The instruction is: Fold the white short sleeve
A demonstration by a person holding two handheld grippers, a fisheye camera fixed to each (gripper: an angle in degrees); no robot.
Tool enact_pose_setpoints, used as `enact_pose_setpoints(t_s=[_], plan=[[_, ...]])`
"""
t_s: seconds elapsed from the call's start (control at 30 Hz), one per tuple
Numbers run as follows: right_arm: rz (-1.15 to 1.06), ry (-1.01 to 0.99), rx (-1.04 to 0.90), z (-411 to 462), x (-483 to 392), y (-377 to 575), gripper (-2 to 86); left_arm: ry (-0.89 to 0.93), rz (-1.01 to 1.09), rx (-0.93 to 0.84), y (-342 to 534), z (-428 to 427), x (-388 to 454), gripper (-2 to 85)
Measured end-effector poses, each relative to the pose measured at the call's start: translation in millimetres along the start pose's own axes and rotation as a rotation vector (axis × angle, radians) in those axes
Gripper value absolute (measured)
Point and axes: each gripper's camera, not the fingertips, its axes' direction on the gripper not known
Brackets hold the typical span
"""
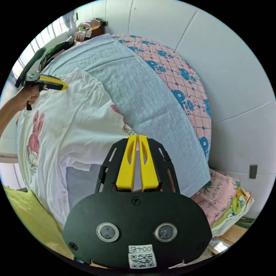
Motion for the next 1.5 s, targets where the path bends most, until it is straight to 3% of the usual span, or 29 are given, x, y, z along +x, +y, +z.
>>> enact_pose_setpoints(t_s=[0.17,0.23,0.43,0.6,0.7,0.87,1.0,1.2,1.33,1.5], plan=[[0.245,-0.215,0.148,-31.4,37.8,45.1,7.5,0.01,-0.01,0.011,4.5,-0.6,-6.7,0.6],[0.232,-0.371,0.113,-23.6,22.3,72.7,7.3,0.016,-0.015,0.013,7.2,-1.1,-10.6,0.7],[0.327,-0.495,0.054,4.1,-14.0,96.9,9.4,-0.004,-0.011,0.004,15.5,-3.2,-16.4,0.7],[0.323,-0.496,0.066,2.5,-26.7,84.0,7.7,-0.016,-0.011,0.002,26.4,-5.6,-23.2,0.6],[0.258,-0.365,0.007,-3.5,-40.4,79.0,1.4,-0.012,-0.012,-0.005,34.1,-7.3,-30.0,0.6],[0.249,-0.157,0.061,-35.5,-42.1,102.5,-0.1,0.0,-0.013,0.002,52.1,-10.6,-43.1,0.6],[0.242,-0.179,-0.043,-8.4,-48.3,120.4,1.1,0.008,-0.017,0.006,70.9,-14.0,-55.4,0.7],[0.312,-0.183,0.164,-39.8,-6.7,102.0,6.2,-0.012,0.001,0.012,102.6,-20.0,-69.9,0.9],[0.306,-0.198,0.101,-13.3,24.7,40.5,10.6,-0.003,-0.017,0.03,130.3,-24.6,-85.0,1.2],[0.201,-0.084,0.032,10.4,11.5,9.3,4.0,-0.02,-0.02,0.049,165.1,-30.9,-99.8,2.4]])
